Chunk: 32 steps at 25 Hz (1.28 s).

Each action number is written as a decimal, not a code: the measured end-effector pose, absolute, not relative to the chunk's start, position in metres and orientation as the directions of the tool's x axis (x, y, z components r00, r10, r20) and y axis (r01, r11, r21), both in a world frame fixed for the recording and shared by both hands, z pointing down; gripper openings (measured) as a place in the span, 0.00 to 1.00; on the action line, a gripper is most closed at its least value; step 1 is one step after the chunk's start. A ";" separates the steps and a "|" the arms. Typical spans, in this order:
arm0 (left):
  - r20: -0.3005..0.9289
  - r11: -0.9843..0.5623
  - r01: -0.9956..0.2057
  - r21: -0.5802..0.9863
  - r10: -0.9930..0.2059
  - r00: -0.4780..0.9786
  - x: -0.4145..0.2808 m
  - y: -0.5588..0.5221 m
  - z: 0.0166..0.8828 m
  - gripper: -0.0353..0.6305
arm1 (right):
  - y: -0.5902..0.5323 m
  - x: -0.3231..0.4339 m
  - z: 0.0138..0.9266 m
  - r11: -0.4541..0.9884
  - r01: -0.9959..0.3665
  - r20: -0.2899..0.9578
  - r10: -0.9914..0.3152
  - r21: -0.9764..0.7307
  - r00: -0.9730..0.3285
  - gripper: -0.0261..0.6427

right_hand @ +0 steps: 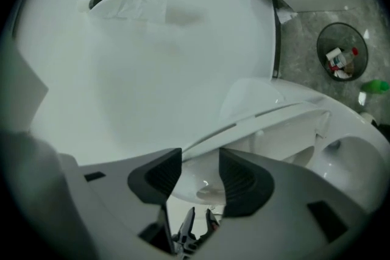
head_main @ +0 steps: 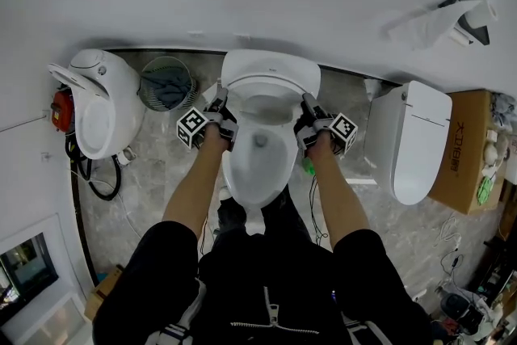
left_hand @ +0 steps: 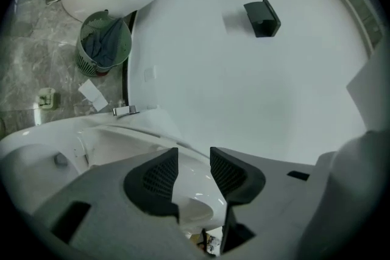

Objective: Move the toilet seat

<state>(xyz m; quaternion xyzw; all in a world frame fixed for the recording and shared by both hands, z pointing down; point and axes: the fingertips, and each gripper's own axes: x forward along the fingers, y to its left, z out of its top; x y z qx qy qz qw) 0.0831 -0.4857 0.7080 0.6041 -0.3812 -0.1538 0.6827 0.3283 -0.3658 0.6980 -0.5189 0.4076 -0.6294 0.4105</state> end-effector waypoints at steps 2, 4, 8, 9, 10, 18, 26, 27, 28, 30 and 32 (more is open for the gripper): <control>0.320 0.154 -0.293 0.944 -0.649 0.690 0.077 -0.480 0.700 0.28 | -0.362 0.323 0.688 -0.309 0.010 0.305 -0.943 -0.951 -0.136 0.28; 0.334 0.044 -0.389 0.920 -0.610 0.719 0.073 -0.472 0.691 0.25 | -0.357 0.314 0.673 -0.291 -0.115 0.307 -0.937 -0.950 -0.166 0.28; 0.378 -0.242 -0.570 0.786 -0.541 0.751 0.068 -0.453 0.663 0.08 | -0.342 0.290 0.643 -0.242 -0.426 0.356 -0.911 -0.872 -0.210 0.15; 0.380 -0.306 -0.588 0.749 -0.528 0.759 0.066 -0.448 0.654 0.05 | -0.338 0.283 0.634 -0.227 -0.482 0.363 -0.908 -0.846 -0.210 0.12; 0.379 -0.365 -0.599 0.713 -0.517 0.767 0.065 -0.442 0.644 0.05 | -0.334 0.277 0.626 -0.210 -0.534 0.368 -0.906 -0.819 -0.207 0.10; 0.386 -0.705 -0.590 0.395 -0.455 0.802 0.044 -0.391 0.582 0.05 | -0.297 0.211 0.559 -0.020 -0.926 0.423 -0.894 -0.376 -0.152 0.04; 0.329 -0.834 -0.501 0.232 -0.417 0.847 0.013 -0.337 0.523 0.05 | -0.253 0.157 0.498 0.023 -0.989 0.347 -0.935 -0.148 -0.074 0.04; 0.318 -0.843 -0.492 0.217 -0.415 0.852 0.008 -0.331 0.515 0.05 | -0.247 0.150 0.490 0.020 -0.992 0.334 -0.941 -0.126 -0.061 0.04; 0.309 -0.851 -0.485 0.202 -0.414 0.856 0.003 -0.326 0.508 0.05 | -0.242 0.144 0.482 0.016 -0.993 0.319 -0.946 -0.113 -0.052 0.04; 0.297 -0.865 -0.473 0.171 -0.412 0.861 -0.004 -0.318 0.494 0.05 | -0.233 0.136 0.468 0.008 -0.994 0.292 -0.955 -0.105 -0.039 0.04; 0.285 -0.874 -0.464 0.144 -0.412 0.865 -0.009 -0.310 0.481 0.05 | -0.225 0.131 0.458 -0.002 -0.994 0.274 -0.961 -0.107 -0.028 0.04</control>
